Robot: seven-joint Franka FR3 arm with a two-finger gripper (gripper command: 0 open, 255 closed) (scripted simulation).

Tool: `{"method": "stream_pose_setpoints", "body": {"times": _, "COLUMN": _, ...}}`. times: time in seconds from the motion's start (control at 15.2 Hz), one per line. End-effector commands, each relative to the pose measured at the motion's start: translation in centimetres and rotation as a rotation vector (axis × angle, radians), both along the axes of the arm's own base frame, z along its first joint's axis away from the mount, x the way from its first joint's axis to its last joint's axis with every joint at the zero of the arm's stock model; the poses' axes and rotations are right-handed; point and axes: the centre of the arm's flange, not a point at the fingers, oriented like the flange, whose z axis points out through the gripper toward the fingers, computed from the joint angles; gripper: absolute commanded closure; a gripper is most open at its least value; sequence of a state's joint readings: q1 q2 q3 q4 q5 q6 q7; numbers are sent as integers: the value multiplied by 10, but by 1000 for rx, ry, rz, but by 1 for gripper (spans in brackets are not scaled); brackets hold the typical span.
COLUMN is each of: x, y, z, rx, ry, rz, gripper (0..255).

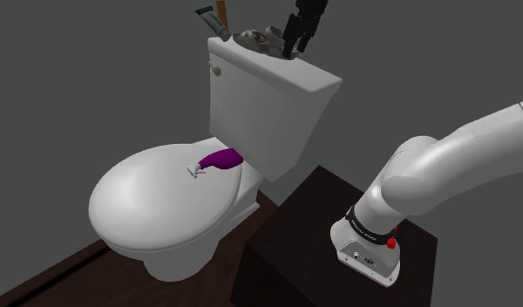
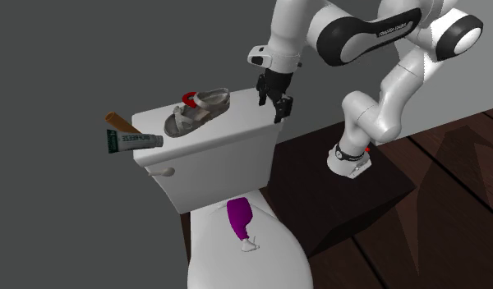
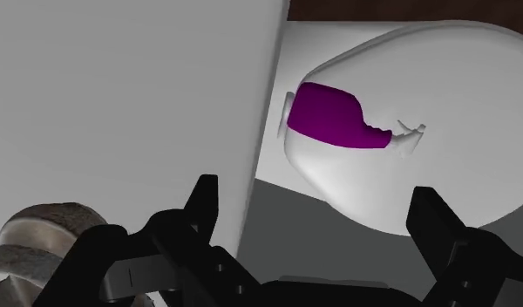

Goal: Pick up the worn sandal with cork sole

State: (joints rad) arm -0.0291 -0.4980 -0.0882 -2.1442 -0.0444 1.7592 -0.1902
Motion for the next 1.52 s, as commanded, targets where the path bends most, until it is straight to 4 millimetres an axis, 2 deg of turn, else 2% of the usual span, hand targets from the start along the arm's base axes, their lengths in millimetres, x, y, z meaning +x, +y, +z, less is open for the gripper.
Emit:
{"method": "stream_pose_setpoints", "body": {"times": 0.0, "x": 21, "y": -17, "z": 3, "rx": 9, "ry": -17, "rz": 3, "gripper": 0}}
{"method": "stream_pose_setpoints", "body": {"times": 0.92, "x": 157, "y": -128, "z": 17, "rx": 77, "ry": -127, "rz": 24, "gripper": 0}}
{"method": "stream_pose_setpoints", "body": {"times": 1.45, "x": 157, "y": -128, "z": -23, "rx": 77, "ry": -127, "rz": 24, "gripper": 0}}
